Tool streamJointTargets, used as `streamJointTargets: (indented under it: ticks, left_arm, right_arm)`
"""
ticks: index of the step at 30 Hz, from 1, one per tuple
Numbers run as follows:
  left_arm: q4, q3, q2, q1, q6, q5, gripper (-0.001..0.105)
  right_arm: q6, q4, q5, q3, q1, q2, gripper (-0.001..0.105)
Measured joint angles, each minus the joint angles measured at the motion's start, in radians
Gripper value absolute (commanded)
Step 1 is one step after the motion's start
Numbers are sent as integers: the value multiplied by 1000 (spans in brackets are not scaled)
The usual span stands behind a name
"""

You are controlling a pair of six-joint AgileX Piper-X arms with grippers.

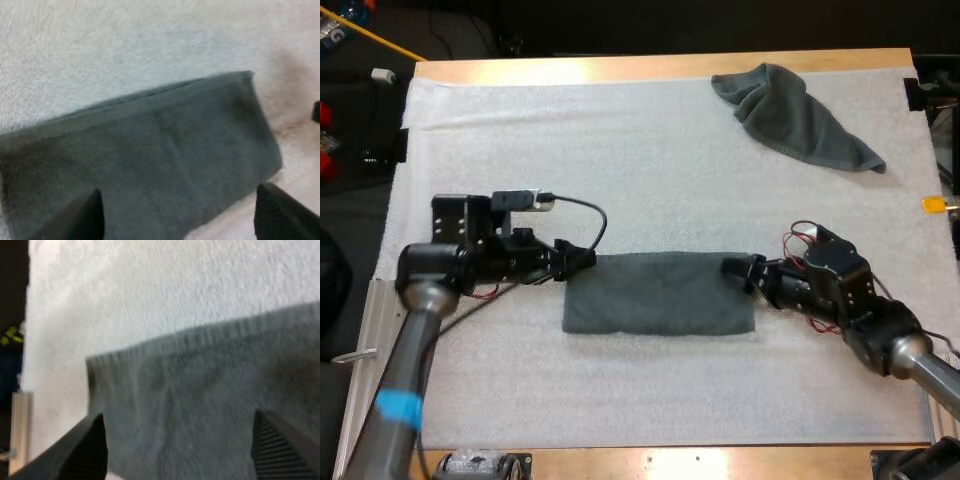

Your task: Pick towel from pile, fold and stack

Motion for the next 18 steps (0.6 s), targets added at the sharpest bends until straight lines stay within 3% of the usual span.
streamJointTargets:
  ticks: [6,18]
  left_arm:
    - [102,0,-161,0,0,-35,61]
    - [317,0,-441,0,0,-74,61]
  right_arm:
    - [-125,167,0,0,0,-95,61]
    - [-247,411,24,0,0,-227,61]
